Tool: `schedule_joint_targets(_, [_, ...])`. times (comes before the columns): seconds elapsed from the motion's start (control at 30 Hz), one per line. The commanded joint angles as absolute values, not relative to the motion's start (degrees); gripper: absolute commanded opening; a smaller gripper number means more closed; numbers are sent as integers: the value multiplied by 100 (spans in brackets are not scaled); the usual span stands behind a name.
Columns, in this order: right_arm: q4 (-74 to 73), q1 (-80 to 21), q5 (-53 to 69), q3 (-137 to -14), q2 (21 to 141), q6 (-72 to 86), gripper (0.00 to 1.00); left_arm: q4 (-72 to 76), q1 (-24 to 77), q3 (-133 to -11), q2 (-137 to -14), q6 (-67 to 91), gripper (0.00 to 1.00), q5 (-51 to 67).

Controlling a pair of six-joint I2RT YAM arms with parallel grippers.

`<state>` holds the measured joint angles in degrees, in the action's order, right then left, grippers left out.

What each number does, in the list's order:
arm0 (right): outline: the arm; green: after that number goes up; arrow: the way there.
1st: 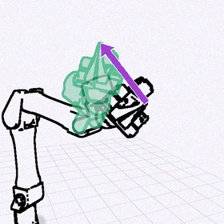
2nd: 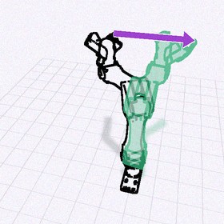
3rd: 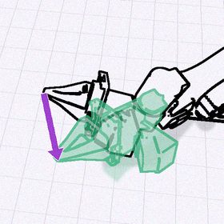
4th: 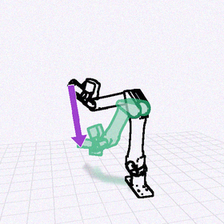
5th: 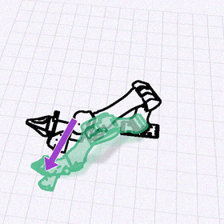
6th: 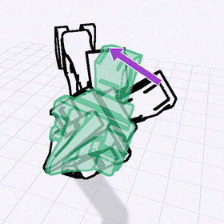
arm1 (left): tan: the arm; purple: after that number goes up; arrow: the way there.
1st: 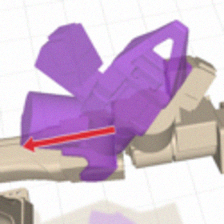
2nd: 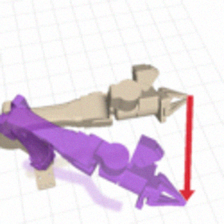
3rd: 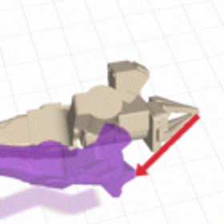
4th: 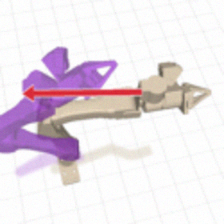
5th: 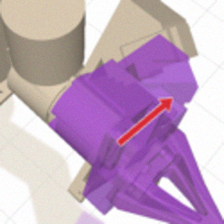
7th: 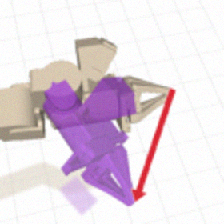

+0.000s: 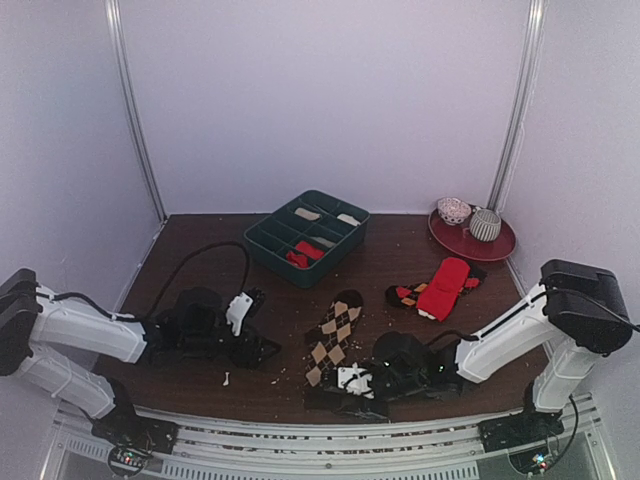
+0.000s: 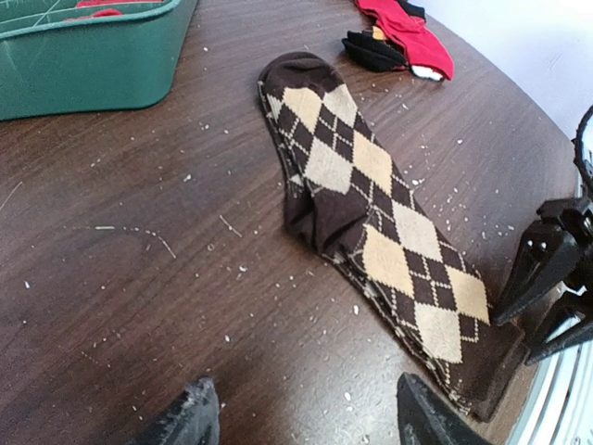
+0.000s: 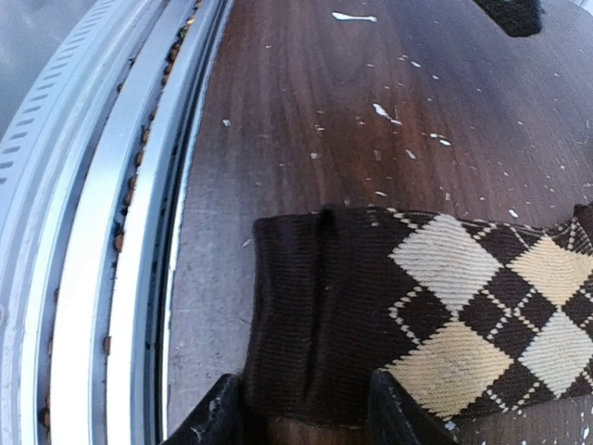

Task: Roll the socks
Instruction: Pick up the sock from the center of the board, then roll the sock at the center of the board.

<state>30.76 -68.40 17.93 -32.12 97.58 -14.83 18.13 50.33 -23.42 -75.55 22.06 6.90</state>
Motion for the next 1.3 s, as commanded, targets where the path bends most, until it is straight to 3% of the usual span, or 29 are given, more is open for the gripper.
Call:
schedule_joint_targets(0.0, [2950, -6862, 1444, -3261, 9963, -1140, 35, 2246, 5074, -2145, -7343, 2030, 65, 936])
schedule_joint_targets(0.1, [2692, -6791, 1482, -3304, 9978, -659, 25, 2493, 5138, -2052, -7321, 1912, 65, 1237])
schedule_joint_targets(0.33, [2868, -5859, 3972, -3491, 10327, 1954, 12, 2864, 5894, -2307, -7657, 1339, 69, 1618])
schedule_joint_targets(0.57, [2425, -5500, 5095, -3785, 11064, 3264, 11, 3756, 6046, -2376, -8274, 1130, 74, 1858])
schedule_joint_targets(0.93, [1555, -5128, 5203, -4154, 11357, 2947, 10, 3734, 6135, -2823, -9464, 840, 73, 2599])
schedule_joint_targets(1.1, [1371, -5025, 5211, -4189, 11408, 2787, 10, 3655, 6135, -2892, -9877, 845, 66, 2574])
schedule_joint_targets(1.27, [1226, -5006, 5146, -4216, 11436, 2663, 10, 3793, 6135, -3008, -10098, 934, 44, 2657])
